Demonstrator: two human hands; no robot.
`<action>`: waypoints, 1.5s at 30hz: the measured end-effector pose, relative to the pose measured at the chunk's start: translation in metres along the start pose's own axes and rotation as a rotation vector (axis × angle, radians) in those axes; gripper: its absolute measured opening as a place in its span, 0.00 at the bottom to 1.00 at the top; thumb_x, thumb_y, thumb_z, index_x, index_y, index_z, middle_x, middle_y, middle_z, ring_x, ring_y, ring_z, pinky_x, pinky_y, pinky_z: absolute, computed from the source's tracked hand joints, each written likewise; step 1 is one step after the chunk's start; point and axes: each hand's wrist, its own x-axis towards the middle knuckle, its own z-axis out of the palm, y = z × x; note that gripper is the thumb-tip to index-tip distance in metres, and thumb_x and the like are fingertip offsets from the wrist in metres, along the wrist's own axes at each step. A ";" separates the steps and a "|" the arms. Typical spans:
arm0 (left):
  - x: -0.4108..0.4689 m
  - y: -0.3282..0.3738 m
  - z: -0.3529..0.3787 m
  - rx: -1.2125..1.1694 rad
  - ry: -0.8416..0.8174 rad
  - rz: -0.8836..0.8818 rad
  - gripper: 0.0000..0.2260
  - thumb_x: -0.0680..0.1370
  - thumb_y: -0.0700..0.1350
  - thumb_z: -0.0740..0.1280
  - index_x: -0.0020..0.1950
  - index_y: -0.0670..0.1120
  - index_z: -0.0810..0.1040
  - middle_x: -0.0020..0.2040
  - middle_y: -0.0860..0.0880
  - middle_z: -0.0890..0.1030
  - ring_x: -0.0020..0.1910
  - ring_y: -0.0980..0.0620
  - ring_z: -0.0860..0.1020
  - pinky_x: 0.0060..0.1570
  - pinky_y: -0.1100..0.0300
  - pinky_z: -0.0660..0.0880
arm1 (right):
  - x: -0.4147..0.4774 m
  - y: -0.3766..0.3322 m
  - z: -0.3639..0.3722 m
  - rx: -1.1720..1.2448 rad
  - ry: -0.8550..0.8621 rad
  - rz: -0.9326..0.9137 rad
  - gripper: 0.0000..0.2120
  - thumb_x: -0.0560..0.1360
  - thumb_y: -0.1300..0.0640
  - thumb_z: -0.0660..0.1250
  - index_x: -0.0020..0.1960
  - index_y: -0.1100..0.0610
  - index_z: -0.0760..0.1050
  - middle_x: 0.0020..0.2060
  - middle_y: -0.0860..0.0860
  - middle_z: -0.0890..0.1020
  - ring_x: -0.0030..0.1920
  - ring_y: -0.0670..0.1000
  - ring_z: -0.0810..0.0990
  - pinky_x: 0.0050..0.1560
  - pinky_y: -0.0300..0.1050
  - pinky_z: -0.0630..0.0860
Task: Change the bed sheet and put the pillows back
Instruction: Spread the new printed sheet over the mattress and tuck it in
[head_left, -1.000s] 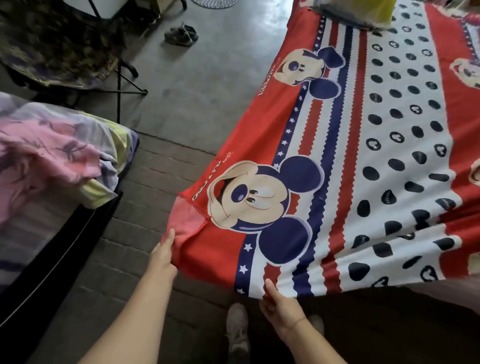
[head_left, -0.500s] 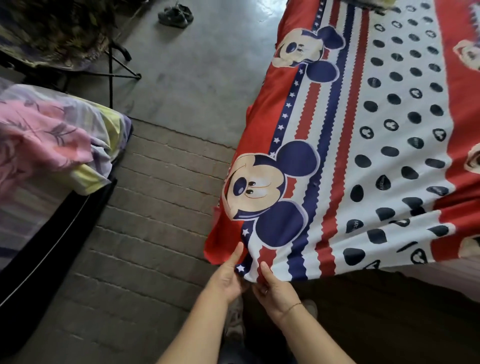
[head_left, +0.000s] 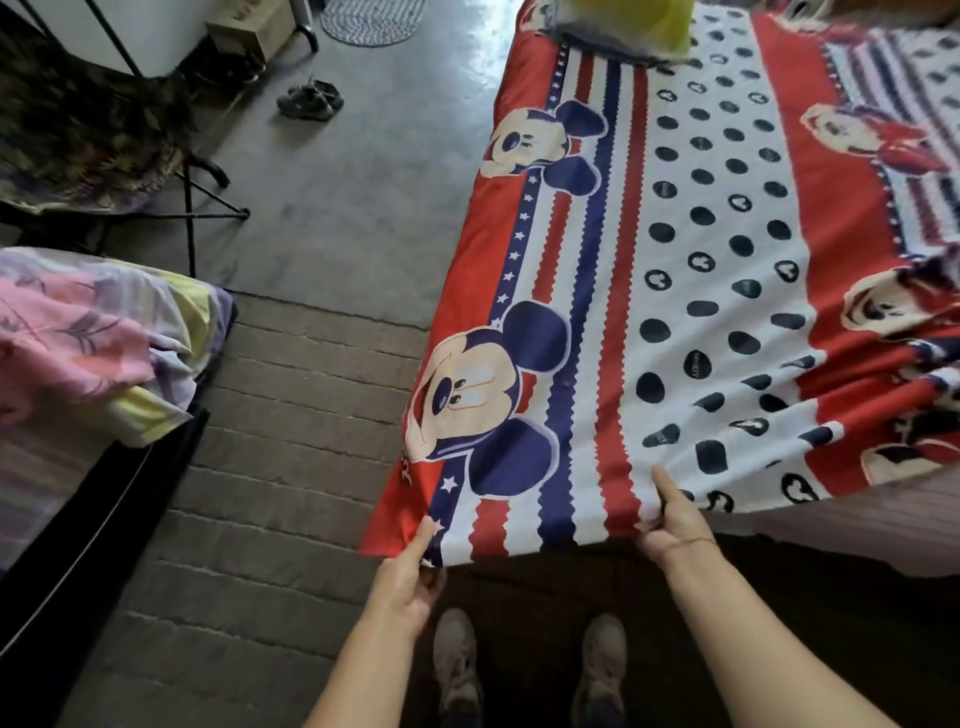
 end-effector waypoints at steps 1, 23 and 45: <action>-0.002 -0.004 0.002 0.002 0.009 -0.005 0.05 0.75 0.44 0.71 0.47 0.43 0.82 0.36 0.48 0.84 0.31 0.53 0.81 0.34 0.60 0.77 | -0.002 -0.001 -0.011 -0.006 0.025 -0.009 0.17 0.74 0.54 0.68 0.62 0.57 0.77 0.39 0.58 0.86 0.42 0.58 0.85 0.48 0.58 0.81; -0.016 -0.033 0.018 -0.001 0.148 -0.114 0.09 0.78 0.46 0.68 0.42 0.43 0.73 0.34 0.47 0.75 0.28 0.50 0.77 0.22 0.63 0.74 | -0.001 0.019 -0.135 -0.358 0.351 -0.102 0.22 0.75 0.50 0.70 0.62 0.64 0.72 0.54 0.62 0.81 0.53 0.61 0.81 0.60 0.59 0.76; -0.063 -0.044 0.154 0.440 -0.081 -0.159 0.28 0.79 0.57 0.65 0.73 0.43 0.68 0.73 0.44 0.70 0.72 0.45 0.67 0.72 0.48 0.61 | -0.045 -0.042 -0.153 0.050 0.291 0.012 0.28 0.77 0.47 0.65 0.71 0.61 0.67 0.60 0.56 0.75 0.58 0.52 0.72 0.67 0.48 0.67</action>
